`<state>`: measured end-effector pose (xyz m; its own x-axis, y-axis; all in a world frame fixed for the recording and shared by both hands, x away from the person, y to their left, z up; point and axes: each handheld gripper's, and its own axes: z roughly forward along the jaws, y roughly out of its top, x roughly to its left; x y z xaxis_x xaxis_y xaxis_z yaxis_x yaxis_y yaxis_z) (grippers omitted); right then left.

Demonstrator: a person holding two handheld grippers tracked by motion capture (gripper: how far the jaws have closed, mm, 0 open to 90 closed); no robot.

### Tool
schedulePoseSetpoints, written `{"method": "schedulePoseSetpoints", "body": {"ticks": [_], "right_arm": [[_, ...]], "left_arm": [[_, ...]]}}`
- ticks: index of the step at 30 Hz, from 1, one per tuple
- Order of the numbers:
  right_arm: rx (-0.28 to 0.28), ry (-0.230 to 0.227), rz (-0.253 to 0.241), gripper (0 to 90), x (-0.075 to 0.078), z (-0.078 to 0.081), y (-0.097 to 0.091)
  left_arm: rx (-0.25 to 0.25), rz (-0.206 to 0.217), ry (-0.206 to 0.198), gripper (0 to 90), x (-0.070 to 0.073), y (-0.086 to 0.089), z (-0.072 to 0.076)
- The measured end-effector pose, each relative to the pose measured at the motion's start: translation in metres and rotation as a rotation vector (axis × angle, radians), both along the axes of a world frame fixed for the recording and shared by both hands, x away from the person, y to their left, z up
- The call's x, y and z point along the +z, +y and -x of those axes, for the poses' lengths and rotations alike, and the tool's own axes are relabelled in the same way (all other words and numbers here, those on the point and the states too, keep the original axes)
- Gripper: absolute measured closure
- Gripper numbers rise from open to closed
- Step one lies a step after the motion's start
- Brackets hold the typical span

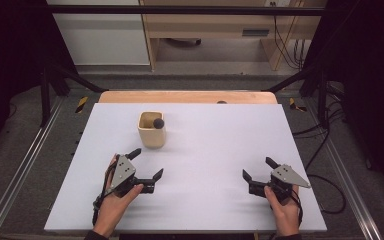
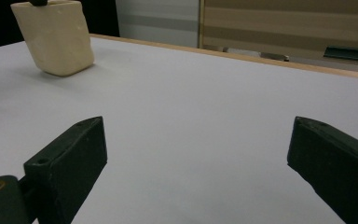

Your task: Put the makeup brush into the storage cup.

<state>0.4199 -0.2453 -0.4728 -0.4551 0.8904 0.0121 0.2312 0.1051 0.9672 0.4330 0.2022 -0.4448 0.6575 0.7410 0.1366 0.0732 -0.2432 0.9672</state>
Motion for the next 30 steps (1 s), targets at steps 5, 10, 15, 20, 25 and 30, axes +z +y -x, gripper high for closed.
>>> {"method": "schedulePoseSetpoints", "body": {"ticks": [5, 10, 15, 20, 25, 30], "right_arm": [[0.001, 0.001, 0.000, 5.0, 0.000, 0.000, 0.000], [0.000, 0.002, -0.001, 5.0, 0.000, 0.000, 0.000], [-0.001, -0.001, 0.004, 5.0, 0.000, 0.000, 0.000], [-0.002, -0.002, 0.004, 5.0, 0.000, 0.000, 0.000], [-0.005, 0.000, 0.002, 5.0, 0.001, 0.000, -0.001], [-0.004, 0.000, 0.004, 5.0, 0.001, 0.001, 0.000]], "left_arm": [[0.011, 0.007, -0.003, 2.3, 0.002, 0.014, 0.003], [0.029, 0.020, -0.007, 2.3, 0.005, 0.026, 0.005], [0.049, 0.026, -0.018, 2.3, 0.007, 0.038, 0.007], [0.067, 0.036, -0.019, 2.3, 0.007, 0.050, 0.007], [0.074, 0.037, -0.022, 2.3, 0.006, 0.060, 0.009], [0.079, 0.045, -0.024, 2.3, 0.005, 0.067, 0.012]]}}
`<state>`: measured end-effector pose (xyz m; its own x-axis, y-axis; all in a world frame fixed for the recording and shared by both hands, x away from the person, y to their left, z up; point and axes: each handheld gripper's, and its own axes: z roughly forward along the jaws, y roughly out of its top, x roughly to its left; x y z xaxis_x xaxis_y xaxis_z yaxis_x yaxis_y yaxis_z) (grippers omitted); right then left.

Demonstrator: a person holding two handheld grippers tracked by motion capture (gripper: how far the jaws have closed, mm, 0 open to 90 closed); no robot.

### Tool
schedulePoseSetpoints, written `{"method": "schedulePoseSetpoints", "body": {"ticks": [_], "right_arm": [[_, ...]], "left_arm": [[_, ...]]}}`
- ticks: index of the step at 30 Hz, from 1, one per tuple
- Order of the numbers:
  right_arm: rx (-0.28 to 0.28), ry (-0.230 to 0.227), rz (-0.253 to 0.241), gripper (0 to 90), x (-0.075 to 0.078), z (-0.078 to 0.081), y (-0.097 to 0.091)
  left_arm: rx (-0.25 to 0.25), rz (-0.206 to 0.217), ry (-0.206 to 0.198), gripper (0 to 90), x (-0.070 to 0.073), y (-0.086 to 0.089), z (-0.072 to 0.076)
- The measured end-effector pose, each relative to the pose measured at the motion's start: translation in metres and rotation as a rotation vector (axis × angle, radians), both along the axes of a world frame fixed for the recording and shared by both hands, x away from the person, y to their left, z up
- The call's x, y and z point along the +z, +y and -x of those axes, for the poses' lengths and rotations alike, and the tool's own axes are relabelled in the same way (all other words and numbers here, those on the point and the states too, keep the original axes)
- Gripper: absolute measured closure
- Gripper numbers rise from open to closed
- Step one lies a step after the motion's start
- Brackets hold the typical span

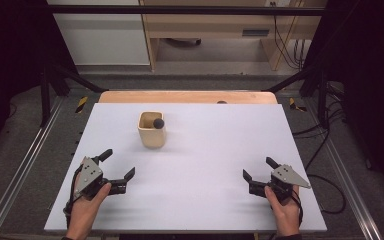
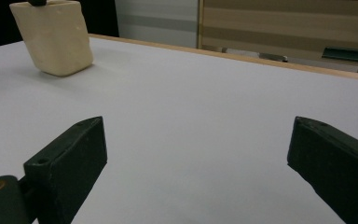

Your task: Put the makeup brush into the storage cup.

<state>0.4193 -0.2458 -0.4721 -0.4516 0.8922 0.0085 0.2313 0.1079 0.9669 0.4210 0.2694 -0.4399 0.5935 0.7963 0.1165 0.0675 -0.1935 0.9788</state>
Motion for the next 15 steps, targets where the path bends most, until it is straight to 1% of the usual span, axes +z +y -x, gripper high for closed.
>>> {"method": "schedulePoseSetpoints", "body": {"ticks": [2, 9, 10, 13, 15], "right_arm": [[-0.001, 0.001, -0.001, 5.0, 0.000, 0.000, 0.000], [-0.002, -0.006, 0.000, 5.0, 0.001, 0.001, -0.002], [-0.002, -0.006, 0.000, 5.0, 0.001, 0.001, -0.002], [-0.006, -0.007, -0.001, 5.0, 0.001, 0.002, -0.004], [-0.014, -0.018, -0.004, 4.8, 0.002, 0.003, -0.008]], "left_arm": [[0.000, 0.006, -0.001, 2.3, -0.001, 0.002, 0.001], [-0.002, -0.001, -0.004, 2.6, -0.007, 0.010, 0.004], [-0.001, 0.006, -0.001, 2.7, -0.008, 0.011, 0.004], [0.001, 0.012, -0.001, 2.7, -0.011, 0.014, 0.005], [0.001, 0.014, 0.000, 2.7, -0.013, 0.016, 0.005]]}}
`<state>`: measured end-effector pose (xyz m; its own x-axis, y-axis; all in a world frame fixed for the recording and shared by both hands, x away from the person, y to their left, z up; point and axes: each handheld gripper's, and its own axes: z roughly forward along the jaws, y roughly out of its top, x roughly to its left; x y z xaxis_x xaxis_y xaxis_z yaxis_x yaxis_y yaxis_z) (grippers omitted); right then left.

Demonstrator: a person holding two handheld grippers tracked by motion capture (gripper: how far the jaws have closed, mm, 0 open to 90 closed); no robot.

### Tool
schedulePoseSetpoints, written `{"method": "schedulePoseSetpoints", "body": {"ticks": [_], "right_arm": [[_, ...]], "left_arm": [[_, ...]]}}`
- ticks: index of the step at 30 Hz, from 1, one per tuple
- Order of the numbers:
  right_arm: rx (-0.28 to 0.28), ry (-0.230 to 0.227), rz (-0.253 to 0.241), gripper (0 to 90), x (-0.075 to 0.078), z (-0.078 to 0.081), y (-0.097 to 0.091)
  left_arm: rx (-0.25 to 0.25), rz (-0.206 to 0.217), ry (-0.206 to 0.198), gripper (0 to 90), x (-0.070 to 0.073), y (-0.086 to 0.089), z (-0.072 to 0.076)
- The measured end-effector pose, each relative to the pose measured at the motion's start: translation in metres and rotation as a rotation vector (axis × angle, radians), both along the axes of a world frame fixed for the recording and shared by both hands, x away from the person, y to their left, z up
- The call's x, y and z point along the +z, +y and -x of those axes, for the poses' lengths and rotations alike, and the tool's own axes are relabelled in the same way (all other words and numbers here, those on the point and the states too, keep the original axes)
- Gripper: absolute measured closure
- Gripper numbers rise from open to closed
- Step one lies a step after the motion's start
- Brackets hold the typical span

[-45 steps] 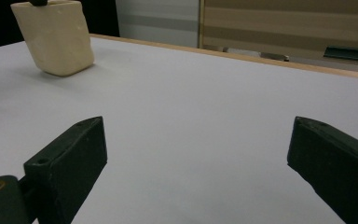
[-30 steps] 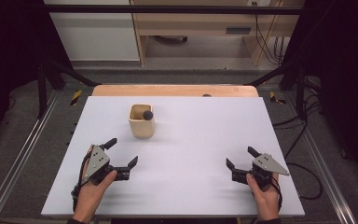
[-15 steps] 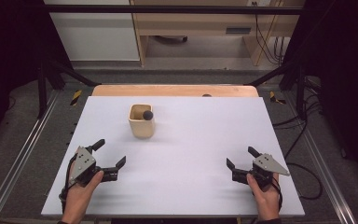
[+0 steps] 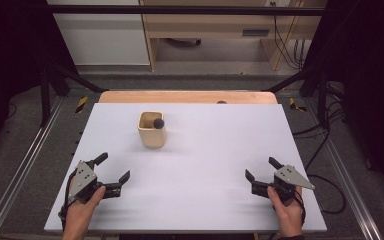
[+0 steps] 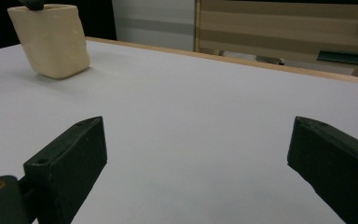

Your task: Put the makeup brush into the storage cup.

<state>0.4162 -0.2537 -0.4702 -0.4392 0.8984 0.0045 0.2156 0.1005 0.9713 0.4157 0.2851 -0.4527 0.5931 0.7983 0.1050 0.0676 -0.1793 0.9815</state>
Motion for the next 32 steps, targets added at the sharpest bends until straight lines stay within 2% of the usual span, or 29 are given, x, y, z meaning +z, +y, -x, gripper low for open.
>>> {"method": "schedulePoseSetpoints", "body": {"ticks": [9, 19, 23, 32], "right_arm": [[-0.021, -0.022, -0.005, 4.2, -0.001, 0.005, -0.011], [-0.002, -0.037, 0.001, 3.8, -0.003, 0.006, -0.016], [-0.003, -0.034, -0.002, 3.8, -0.004, 0.007, -0.020], [-0.026, -0.018, -0.001, 3.6, -0.008, 0.006, -0.031]], "left_arm": [[0.002, 0.017, 0.006, 3.1, -0.011, 0.008, 0.001], [0.007, 0.028, 0.006, 3.1, -0.017, 0.014, 0.004], [0.028, 0.054, 0.003, 3.0, -0.019, 0.019, 0.006], [0.040, 0.066, -0.008, 2.7, -0.014, 0.024, 0.012]]}}
